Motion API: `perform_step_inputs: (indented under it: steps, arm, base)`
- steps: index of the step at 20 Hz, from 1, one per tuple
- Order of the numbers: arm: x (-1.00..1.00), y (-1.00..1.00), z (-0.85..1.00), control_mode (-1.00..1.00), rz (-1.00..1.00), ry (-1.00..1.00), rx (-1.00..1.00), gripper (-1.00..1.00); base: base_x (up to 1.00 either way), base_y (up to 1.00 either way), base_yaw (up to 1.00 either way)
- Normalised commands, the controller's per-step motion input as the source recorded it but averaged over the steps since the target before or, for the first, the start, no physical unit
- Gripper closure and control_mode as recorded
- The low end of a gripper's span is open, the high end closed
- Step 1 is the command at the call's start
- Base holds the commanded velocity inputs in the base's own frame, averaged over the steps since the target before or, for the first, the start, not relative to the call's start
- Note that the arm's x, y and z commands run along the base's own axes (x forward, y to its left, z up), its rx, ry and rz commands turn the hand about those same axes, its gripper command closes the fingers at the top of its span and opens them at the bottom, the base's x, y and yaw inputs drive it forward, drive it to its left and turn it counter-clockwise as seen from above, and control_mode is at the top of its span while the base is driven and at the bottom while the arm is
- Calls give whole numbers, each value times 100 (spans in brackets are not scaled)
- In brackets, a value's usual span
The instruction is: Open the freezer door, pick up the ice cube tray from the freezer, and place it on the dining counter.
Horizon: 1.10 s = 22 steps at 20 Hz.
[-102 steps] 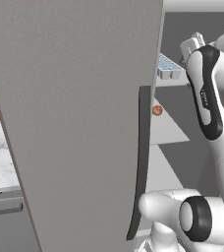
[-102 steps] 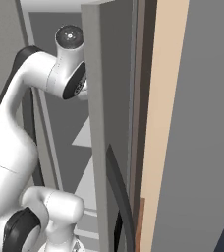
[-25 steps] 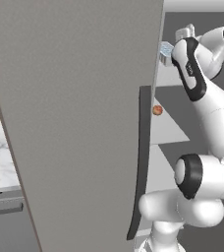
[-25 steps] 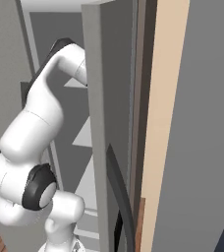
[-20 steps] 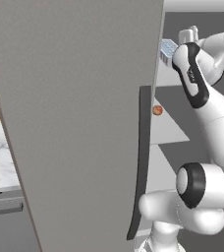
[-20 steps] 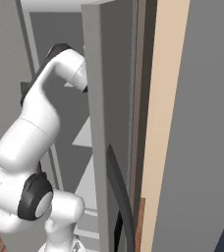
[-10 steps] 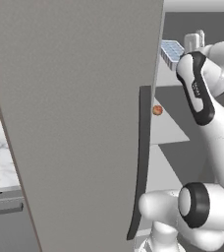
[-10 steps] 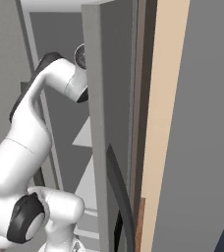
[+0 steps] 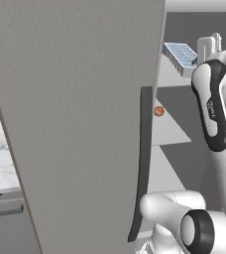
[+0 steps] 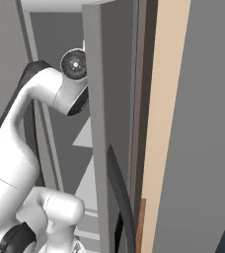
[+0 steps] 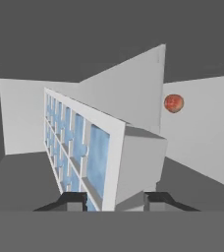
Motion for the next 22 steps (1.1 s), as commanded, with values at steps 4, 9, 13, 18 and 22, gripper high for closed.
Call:
perform_step_inputs:
  steps: [4,9,13,18,22]
  arm:
    - [-84,0,0,-100,0,0,0,100]
    - [-82,8,0,-100,0,3,0,100]
    - [-91,0,0,-100,0,6,0,100]
    - [-90,10,0,-100,0,8,0,100]
    - [-79,25,0,-100,0,9,0,100]
  base:
    - [0,0,0]
    - [0,0,0]
    - [0,0,0]
    - [0,0,0]
    - [0,0,0]
